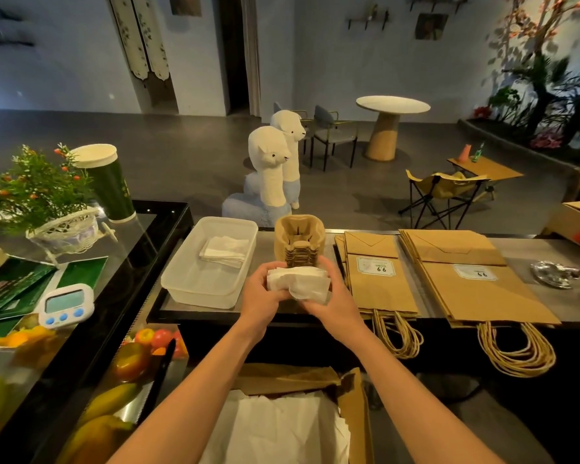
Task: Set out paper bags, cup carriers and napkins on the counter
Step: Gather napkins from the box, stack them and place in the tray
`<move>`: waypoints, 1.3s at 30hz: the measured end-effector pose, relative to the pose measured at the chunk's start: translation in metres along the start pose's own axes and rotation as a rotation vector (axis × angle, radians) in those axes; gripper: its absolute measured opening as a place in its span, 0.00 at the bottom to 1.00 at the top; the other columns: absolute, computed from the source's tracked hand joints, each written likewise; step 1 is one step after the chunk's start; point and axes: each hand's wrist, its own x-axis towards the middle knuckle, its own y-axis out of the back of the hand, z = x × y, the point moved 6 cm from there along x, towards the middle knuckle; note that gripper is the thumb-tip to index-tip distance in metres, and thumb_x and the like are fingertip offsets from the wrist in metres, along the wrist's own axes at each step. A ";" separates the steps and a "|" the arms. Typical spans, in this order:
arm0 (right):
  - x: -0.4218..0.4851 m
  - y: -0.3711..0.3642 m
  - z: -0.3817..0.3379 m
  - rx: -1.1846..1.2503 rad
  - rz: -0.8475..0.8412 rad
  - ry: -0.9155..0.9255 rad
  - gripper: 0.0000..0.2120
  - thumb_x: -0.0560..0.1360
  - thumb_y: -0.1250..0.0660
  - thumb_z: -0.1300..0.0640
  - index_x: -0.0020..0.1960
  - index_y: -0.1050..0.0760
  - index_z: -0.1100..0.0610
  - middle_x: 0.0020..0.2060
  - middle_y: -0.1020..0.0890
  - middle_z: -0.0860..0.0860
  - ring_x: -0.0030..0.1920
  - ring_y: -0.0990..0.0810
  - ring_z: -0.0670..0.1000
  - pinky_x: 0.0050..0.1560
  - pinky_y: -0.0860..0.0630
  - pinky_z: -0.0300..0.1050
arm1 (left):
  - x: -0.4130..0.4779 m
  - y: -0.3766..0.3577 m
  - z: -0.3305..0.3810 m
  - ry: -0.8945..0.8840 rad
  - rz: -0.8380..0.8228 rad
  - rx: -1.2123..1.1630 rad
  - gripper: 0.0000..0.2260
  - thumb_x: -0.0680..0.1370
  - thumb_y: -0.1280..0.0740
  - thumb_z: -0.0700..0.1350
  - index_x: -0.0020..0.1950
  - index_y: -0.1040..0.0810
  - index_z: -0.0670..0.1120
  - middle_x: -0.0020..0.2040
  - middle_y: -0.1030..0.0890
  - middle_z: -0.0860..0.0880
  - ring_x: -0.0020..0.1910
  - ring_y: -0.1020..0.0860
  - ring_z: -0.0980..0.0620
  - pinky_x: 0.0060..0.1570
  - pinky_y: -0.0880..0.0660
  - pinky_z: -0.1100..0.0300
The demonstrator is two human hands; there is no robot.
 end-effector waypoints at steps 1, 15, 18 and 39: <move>0.001 0.002 0.001 0.021 0.023 -0.010 0.38 0.75 0.24 0.54 0.78 0.41 0.42 0.69 0.30 0.42 0.68 0.30 0.46 0.62 0.26 0.41 | 0.003 0.000 -0.004 0.014 0.001 0.005 0.23 0.73 0.25 0.32 0.60 0.22 0.55 0.57 0.19 0.53 0.58 0.21 0.52 0.53 0.17 0.52; 0.020 -0.010 0.029 -0.206 -0.098 0.031 0.37 0.74 0.24 0.57 0.75 0.39 0.42 0.68 0.28 0.43 0.67 0.29 0.45 0.69 0.28 0.47 | 0.017 -0.009 -0.021 0.000 -0.176 0.128 0.33 0.74 0.28 0.31 0.72 0.34 0.55 0.62 0.25 0.57 0.61 0.24 0.56 0.58 0.21 0.59; 0.024 -0.011 0.025 -0.246 -0.041 0.113 0.31 0.77 0.27 0.58 0.75 0.36 0.45 0.66 0.26 0.44 0.65 0.28 0.45 0.69 0.27 0.52 | 0.015 -0.009 -0.019 -0.069 -0.160 0.158 0.28 0.76 0.28 0.34 0.69 0.33 0.56 0.60 0.24 0.59 0.58 0.23 0.59 0.51 0.22 0.66; 0.018 -0.005 -0.010 -0.202 0.087 0.221 0.18 0.83 0.36 0.53 0.72 0.32 0.48 0.63 0.27 0.44 0.58 0.28 0.35 0.51 0.24 0.32 | 0.010 0.001 0.006 -0.291 -0.015 0.217 0.19 0.82 0.33 0.40 0.70 0.32 0.54 0.62 0.26 0.57 0.61 0.25 0.61 0.57 0.22 0.66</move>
